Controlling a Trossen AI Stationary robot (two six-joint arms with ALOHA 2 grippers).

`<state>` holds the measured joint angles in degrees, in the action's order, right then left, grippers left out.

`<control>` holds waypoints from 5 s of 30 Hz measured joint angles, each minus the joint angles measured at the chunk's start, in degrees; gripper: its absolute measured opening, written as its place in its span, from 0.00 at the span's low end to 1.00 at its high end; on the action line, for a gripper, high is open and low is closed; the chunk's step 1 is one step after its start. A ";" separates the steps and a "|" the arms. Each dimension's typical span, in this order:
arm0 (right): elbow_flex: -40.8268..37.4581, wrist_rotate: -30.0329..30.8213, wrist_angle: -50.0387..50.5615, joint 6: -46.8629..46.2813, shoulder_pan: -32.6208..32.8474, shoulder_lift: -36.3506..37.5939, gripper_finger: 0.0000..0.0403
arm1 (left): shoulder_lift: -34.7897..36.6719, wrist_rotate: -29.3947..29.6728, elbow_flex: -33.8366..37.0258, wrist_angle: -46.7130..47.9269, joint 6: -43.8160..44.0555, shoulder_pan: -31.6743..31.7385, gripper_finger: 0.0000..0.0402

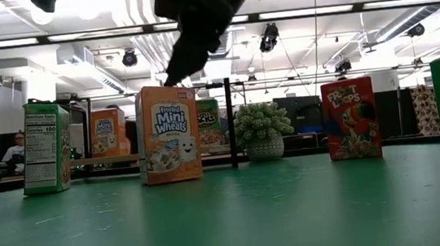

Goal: Stack cereal on shelf
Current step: Put the left orange cereal box on the shelf aligned with the other orange cereal box

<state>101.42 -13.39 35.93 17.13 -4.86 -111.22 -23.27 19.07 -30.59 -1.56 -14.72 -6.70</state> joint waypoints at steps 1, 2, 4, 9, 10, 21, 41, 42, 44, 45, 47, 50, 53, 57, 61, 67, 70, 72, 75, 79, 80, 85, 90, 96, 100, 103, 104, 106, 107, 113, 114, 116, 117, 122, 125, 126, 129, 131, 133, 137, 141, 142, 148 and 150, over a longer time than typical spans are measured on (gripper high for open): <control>-0.92 -0.84 -0.45 0.01 0.00 -0.01 0.88 | 0.00 0.00 0.00 0.02 0.00 0.00 0.00; -1.75 -1.48 -0.83 -0.01 -0.02 -0.02 0.88 | 0.00 0.00 0.00 0.04 0.00 0.00 0.00; -3.76 -1.76 -2.16 -0.09 0.00 -0.02 0.87 | -0.04 0.00 0.00 0.05 0.00 0.00 0.00; -8.19 -1.79 -8.22 -1.01 -0.02 -0.04 0.83 | -0.04 0.00 0.00 0.09 0.00 0.00 0.00; -8.92 -1.81 -9.86 -1.08 -0.02 -0.04 0.83 | -0.04 -0.01 0.00 0.09 0.00 0.00 0.00; -9.67 -2.18 -11.41 -1.40 0.45 -0.04 0.70 | -0.07 -0.04 0.02 0.11 -0.02 0.00 0.00; -9.54 -2.09 -11.26 -2.74 0.59 -0.04 0.44 | -0.07 -0.06 0.04 0.31 -0.02 0.00 0.00; -9.33 -2.07 -11.14 -3.13 0.59 -0.04 0.43 | -0.07 -0.07 0.04 0.31 -0.02 0.00 0.00; -8.78 -2.06 -11.16 -3.65 0.59 -0.04 0.42 | -0.07 -0.05 0.04 0.31 -0.02 0.00 0.00; -8.37 -2.05 -11.08 -3.65 0.59 -0.04 0.42 | -0.07 -0.05 0.04 0.31 -0.02 0.00 0.00; -7.17 -2.04 -10.53 -4.08 0.59 -0.04 0.42 | -0.07 -0.07 0.04 0.31 -0.02 0.00 0.00; -4.72 -1.31 -10.54 -6.27 0.38 -0.04 0.42 | -0.07 -0.07 0.04 0.31 -0.17 0.00 0.00; -1.34 0.07 -9.86 -8.39 -0.26 -0.04 0.42 | 0.17 -0.04 0.04 0.17 -0.83 0.00 0.00; 3.47 0.58 -8.26 -9.62 -1.90 -0.04 0.42 | 1.28 -0.04 -0.31 -0.40 -2.03 0.01 0.00; 8.62 0.57 -7.83 -9.62 -3.40 -0.73 0.41 | 3.26 -0.04 -0.50 -0.55 -3.78 0.02 0.00; 19.75 0.48 -2.16 -6.03 -5.15 -7.01 0.41 | 6.27 -0.04 -0.42 0.04 -4.09 0.02 0.00; 26.69 0.34 0.43 -5.05 -6.35 -10.79 0.41 | 7.53 -0.07 -0.35 1.50 -3.97 0.02 0.00; 31.39 -0.01 1.72 -4.44 -7.29 -13.33 0.41 | 8.23 -0.10 -0.35 1.98 -3.85 0.02 0.00; 33.06 -0.54 -0.82 -4.08 -8.49 -15.59 0.41 | 8.75 -0.13 -0.35 2.61 -3.72 0.02 0.00; 32.34 -0.58 -3.15 -2.56 -10.06 -16.33 0.41 | 8.98 -0.15 -0.35 2.99 -3.67 0.00 0.00; 32.34 -0.54 -3.37 -2.56 -10.51 -16.37 0.41 | 9.07 -0.17 -0.33 3.11 -3.67 0.00 0.00; 32.40 -0.02 -6.41 -2.72 -12.04 -18.79 0.41 | 8.86 -0.17 -0.20 2.96 -3.72 0.00 0.00; 32.27 0.12 -9.37 -2.90 -13.27 -21.98 0.41 | 8.95 -0.17 -0.14 2.92 -3.74 0.00 0.00; 32.29 0.09 -10.28 -2.97 -14.19 -23.67 0.41 | 8.98 -0.17 -0.11 2.97 -3.80 0.00 0.00; 32.29 0.06 -11.15 -1.74 -14.32 -24.27 0.42 | 9.01 -0.17 -0.04 2.95 -3.85 0.00 0.00; 32.29 -0.02 -11.58 -1.78 -14.32 -24.97 0.45 | 9.03 -0.17 -0.02 2.93 -3.85 0.00 0.00; 32.29 -0.05 -11.56 -1.79 -14.32 -25.21 0.46 | 9.03 -0.17 -0.02 2.93 -3.85 0.00 0.00; 32.29 -0.06 -11.38 -2.13 -14.34 -25.40 0.50 | 9.03 -0.17 -0.02 2.93 -3.85 0.00 0.00; 32.29 -0.06 -11.18 -2.12 -14.43 -25.47 0.52 | 9.03 -0.17 -0.02 2.93 -3.85 0.00 0.00; 32.21 -0.06 -11.52 -2.09 -14.62 -25.53 0.63 | 9.03 -0.17 -0.02 2.93 -3.85 0.00 0.00; 32.21 -0.06 -11.47 -2.05 -14.67 -25.53 0.64 | 9.03 -0.17 -0.02 2.93 -3.85 0.00 0.00; 32.21 -0.06 -11.37 -1.32 -14.69 -25.53 0.67 | 9.03 -0.17 -0.02 2.99 -3.85 0.00 0.00; 32.21 -0.04 -11.35 -1.12 -14.71 -25.51 0.68 | 9.03 -0.17 -0.02 3.11 -3.85 0.00 0.00; 32.14 0.01 -7.84 -0.89 -14.72 -23.03 0.71 | 9.03 -0.17 -0.02 3.91 -3.85 0.00 0.00; 32.16 -0.04 -3.15 0.55 -14.57 -19.99 0.70 | 9.02 -0.17 -0.02 4.14 -3.84 0.00 0.00; 32.19 -0.04 -1.19 1.26 -14.43 -18.96 0.69 | 8.97 -0.17 -0.02 4.15 -3.72 0.00 0.00; 31.81 -0.03 4.41 3.37 -13.47 -16.66 0.67 | 8.75 -0.17 0.00 4.17 -3.01 0.00 0.00; 30.34 -0.08 6.19 4.11 -12.56 -15.24 0.64 | 8.37 -0.15 0.00 4.13 -2.71 0.00 0.00; 27.56 -0.08 6.64 4.72 -11.49 -13.65 0.62 | 7.89 -0.17 0.00 4.17 -2.59 0.00 0.00; 19.04 -0.06 5.68 4.36 -9.18 -9.58 0.59 | 6.29 -0.17 0.00 3.68 -2.15 -0.02 0.00; 6.79 -0.08 -1.49 2.98 -6.30 -3.80 0.58 | 3.74 -0.17 0.00 3.53 -1.49 -0.02 0.00; 3.27 -0.08 -4.12 2.97 -5.60 -2.06 0.58 | 2.92 -0.16 0.00 3.17 -0.95 -0.01 0.00; -16.07 -0.09 -21.18 2.24 -3.01 8.05 0.58 | -2.38 -0.15 -0.09 0.86 2.39 0.00 0.00; -21.27 -0.08 -26.33 2.16 -2.89 11.18 0.58 | -4.51 -0.12 -0.69 1.06 3.51 0.00 0.00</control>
<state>80.15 -13.47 9.60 19.29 -7.75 -100.04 -27.78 18.95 -31.28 -0.50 -11.21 -6.70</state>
